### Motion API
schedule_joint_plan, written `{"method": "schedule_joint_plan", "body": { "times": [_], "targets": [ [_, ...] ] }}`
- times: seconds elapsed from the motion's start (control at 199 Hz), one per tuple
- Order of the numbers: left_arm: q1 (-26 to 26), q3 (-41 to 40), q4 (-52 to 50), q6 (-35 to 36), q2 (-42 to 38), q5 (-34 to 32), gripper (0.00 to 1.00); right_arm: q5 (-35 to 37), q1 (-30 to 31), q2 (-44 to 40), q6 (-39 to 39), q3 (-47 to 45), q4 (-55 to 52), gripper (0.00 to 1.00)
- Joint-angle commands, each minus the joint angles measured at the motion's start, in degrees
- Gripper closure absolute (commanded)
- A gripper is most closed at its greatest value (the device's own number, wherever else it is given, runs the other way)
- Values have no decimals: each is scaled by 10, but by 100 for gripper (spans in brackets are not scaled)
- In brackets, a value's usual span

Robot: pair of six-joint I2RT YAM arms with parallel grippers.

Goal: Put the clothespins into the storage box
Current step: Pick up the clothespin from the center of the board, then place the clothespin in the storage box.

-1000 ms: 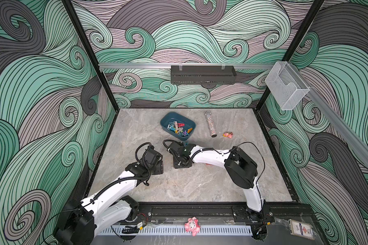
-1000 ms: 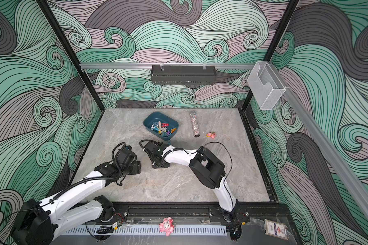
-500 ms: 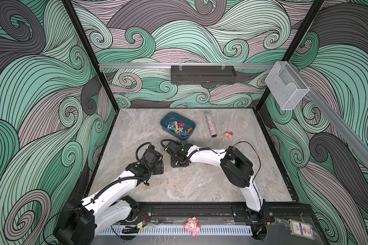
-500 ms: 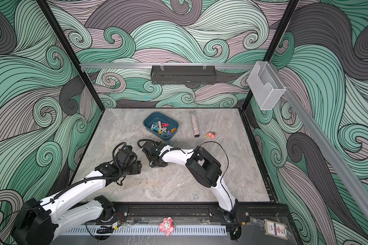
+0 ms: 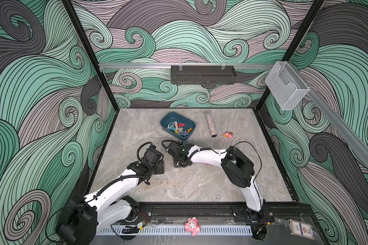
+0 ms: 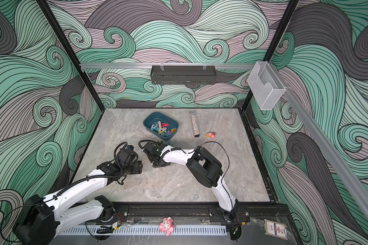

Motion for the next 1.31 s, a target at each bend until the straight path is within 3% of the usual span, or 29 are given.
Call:
{"method": "schedule_joint_plan", "body": {
  "times": [0.0, 0.241, 0.542, 0.813, 1.135, 1.205, 1.3],
  "targets": [
    [-2, 27, 3, 7, 3, 7, 26, 29, -4, -8, -13, -5, -21, 90],
    [-3, 30, 12, 30, -9, 7, 26, 41, -4, -55, -51, -20, -27, 95],
    [-8, 25, 144, 113, 33, 72, 26, 38, -45, -125, -144, -10, -27, 96],
    [-12, 107, 208, 180, 169, 98, 26, 29, -125, -59, -229, 120, -26, 96],
    [-12, 182, 221, 221, 277, 103, 25, -2, -178, 57, -253, 263, -34, 96],
    [-11, 187, 221, 222, 286, 104, 25, -9, -183, 78, -251, 286, -42, 93],
    [-11, 190, 220, 220, 288, 104, 25, -8, -186, 88, -251, 310, -47, 78]
  ]
}}
